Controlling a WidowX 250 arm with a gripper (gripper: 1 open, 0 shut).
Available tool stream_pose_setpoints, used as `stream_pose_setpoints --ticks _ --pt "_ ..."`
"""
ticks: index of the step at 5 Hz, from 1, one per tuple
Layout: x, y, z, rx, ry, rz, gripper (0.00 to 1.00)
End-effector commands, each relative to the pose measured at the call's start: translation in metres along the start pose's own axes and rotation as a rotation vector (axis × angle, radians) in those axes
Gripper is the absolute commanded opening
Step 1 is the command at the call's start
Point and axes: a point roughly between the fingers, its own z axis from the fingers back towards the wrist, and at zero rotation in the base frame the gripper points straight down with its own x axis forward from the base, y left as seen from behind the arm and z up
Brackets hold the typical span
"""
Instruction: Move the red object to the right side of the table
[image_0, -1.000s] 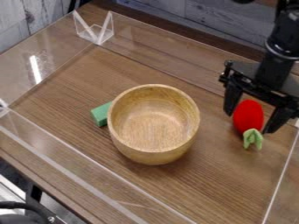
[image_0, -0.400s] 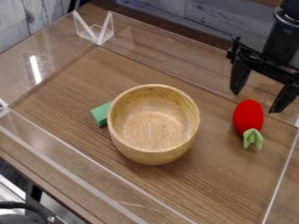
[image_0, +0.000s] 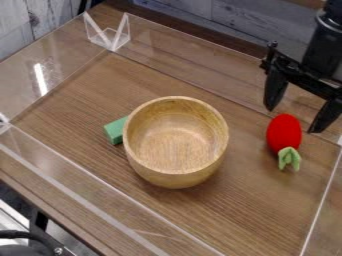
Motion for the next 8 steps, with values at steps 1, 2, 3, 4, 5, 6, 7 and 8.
stream_pose_setpoints --ticks 1,2,3,4,5,6,7,8 --pt "0.022 0.012 -0.011 -0.013 -0.024 -0.027 1.00" --pt "0.035 0.006 -0.023 -0.015 -0.024 0.000 1.00" --pt "0.044 -0.005 -0.032 -0.017 -0.030 0.013 1.00" --pt "0.053 -0.007 -0.030 -0.015 -0.042 0.024 1.00" --pt "0.058 -0.003 -0.030 -0.014 -0.038 0.052 1.00" --pt "0.057 -0.007 -0.038 -0.014 -0.029 0.090 1.00" --pt "0.058 -0.010 -0.044 -0.016 -0.025 0.128 1.00" --pt "0.063 0.008 -0.049 -0.017 -0.027 0.120 1.00"
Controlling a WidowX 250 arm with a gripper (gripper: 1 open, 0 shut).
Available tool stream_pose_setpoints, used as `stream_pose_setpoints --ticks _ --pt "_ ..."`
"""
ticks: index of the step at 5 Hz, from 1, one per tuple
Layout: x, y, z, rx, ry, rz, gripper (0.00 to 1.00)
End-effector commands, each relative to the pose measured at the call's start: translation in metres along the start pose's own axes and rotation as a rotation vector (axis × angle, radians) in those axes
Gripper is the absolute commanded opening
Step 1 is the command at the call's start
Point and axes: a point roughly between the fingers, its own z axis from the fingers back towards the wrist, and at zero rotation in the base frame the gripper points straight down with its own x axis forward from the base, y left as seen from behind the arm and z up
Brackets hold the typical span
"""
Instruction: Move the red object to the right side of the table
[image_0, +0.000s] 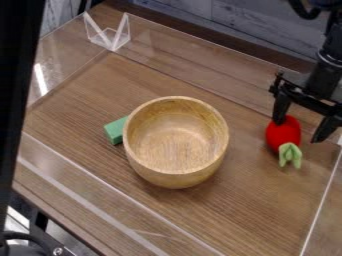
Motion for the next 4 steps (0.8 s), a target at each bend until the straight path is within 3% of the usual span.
stream_pose_setpoints --ticks 1,3,4 --pt "0.011 0.018 0.008 -0.015 -0.036 -0.004 1.00" --pt "0.018 0.015 0.021 -0.030 -0.046 0.044 1.00" --pt "0.014 0.011 0.014 -0.036 -0.041 0.129 1.00"
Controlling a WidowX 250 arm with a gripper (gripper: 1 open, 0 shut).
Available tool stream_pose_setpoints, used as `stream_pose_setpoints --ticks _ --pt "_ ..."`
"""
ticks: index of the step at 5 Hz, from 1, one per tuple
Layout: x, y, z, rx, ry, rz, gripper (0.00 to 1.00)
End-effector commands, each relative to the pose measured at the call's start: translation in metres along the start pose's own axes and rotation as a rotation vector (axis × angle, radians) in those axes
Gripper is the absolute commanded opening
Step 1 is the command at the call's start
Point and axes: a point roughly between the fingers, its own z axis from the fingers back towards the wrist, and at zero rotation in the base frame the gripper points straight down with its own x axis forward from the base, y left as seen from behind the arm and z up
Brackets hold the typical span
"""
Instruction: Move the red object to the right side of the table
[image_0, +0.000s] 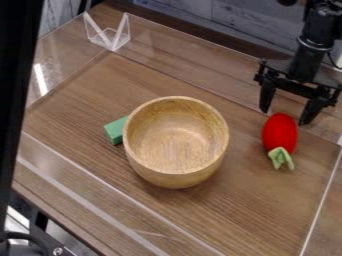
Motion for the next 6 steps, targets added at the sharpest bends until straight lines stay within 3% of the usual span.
stream_pose_setpoints --ticks 1,2,3,4,5,6 --pt "-0.002 -0.005 0.006 -0.022 -0.026 0.087 1.00" --pt "0.001 -0.014 0.013 -0.024 -0.031 0.075 0.00" --pt "0.004 -0.020 0.022 -0.021 -0.036 0.062 1.00" --pt "-0.004 -0.021 0.015 -0.013 -0.031 0.048 0.00" --pt "-0.011 -0.020 0.008 -0.010 -0.028 0.039 1.00" --pt "-0.018 -0.021 0.010 -0.001 -0.039 0.025 1.00"
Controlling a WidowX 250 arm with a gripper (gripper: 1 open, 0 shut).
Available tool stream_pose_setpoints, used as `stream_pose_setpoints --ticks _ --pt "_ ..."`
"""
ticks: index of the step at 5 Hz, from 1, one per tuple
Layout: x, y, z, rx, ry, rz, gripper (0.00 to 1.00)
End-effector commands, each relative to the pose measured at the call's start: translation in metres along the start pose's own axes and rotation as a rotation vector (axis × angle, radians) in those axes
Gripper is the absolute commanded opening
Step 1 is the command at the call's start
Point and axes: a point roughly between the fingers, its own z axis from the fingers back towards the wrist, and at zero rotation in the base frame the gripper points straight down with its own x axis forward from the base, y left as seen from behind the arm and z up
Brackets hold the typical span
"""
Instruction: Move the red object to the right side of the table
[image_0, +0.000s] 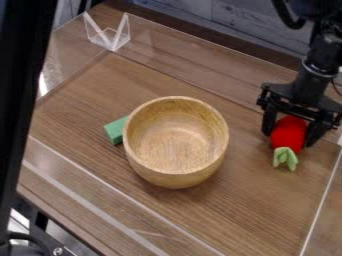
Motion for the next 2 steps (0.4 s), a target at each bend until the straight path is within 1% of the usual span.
stream_pose_setpoints --ticks 1,2 --pt "0.0022 -0.0074 0.0290 -0.060 -0.102 -0.022 1.00" --pt "-0.0004 -0.0113 0.0298 -0.072 -0.128 -0.042 0.00"
